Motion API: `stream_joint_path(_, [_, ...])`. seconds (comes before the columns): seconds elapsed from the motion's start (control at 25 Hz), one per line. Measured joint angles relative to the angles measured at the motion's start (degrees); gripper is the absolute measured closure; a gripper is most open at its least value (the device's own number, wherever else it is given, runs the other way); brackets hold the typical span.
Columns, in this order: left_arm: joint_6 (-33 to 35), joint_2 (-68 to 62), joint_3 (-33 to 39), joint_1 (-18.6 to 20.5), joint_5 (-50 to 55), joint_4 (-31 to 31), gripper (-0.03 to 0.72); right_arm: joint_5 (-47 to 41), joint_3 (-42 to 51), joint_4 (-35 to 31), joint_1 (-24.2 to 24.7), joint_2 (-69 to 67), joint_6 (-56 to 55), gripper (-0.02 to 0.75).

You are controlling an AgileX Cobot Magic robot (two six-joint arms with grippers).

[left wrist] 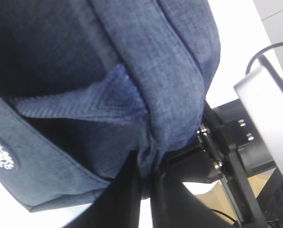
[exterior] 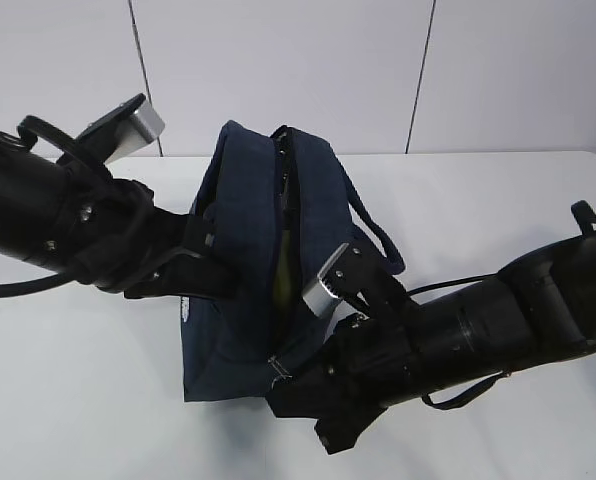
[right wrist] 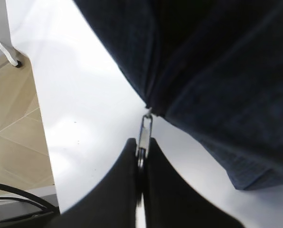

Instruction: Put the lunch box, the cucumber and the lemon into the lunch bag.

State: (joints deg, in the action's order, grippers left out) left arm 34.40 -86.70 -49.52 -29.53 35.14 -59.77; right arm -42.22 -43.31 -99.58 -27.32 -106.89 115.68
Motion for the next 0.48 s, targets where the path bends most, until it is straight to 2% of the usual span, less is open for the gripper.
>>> stream_joint_path(0.48, [0.0,0.0,0.0,0.0,-0.74,0.1,0.685,1.96,0.0,3.31,0.0,2.43,-2.46,0.751])
